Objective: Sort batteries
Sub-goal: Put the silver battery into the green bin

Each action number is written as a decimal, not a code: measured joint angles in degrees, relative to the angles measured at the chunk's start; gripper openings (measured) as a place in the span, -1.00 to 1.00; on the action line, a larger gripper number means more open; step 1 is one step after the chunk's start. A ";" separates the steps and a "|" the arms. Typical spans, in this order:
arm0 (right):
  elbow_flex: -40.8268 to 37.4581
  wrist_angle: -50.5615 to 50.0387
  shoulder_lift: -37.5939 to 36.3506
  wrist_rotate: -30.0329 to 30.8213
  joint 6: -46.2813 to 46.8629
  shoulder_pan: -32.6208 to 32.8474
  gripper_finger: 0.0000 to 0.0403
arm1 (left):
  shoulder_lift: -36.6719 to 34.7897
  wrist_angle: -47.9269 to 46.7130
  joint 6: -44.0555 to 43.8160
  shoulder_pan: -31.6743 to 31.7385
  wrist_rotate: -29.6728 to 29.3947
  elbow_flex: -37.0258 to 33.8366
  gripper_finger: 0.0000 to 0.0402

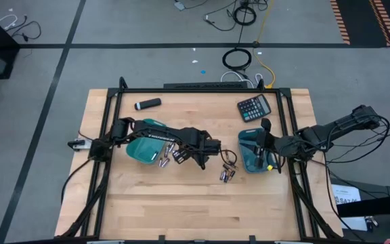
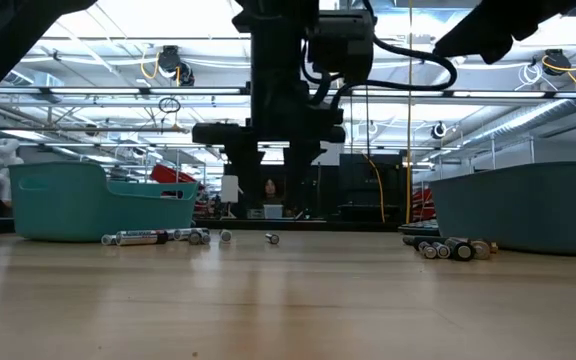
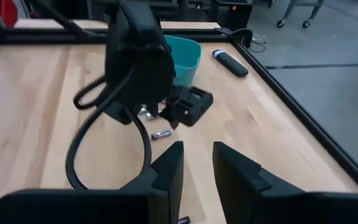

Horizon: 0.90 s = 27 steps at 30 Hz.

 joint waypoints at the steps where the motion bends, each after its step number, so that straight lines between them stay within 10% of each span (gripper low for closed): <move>1: 0.00 0.15 0.00 0.00 0.51 0.01 -0.62 | 0.00 0.99 0.92 0.13 0.47 -0.54 0.22; 27: 0.00 7.44 7.69 3.37 0.86 0.02 -0.62 | 0.39 9.63 12.21 1.48 3.98 -8.18 -0.08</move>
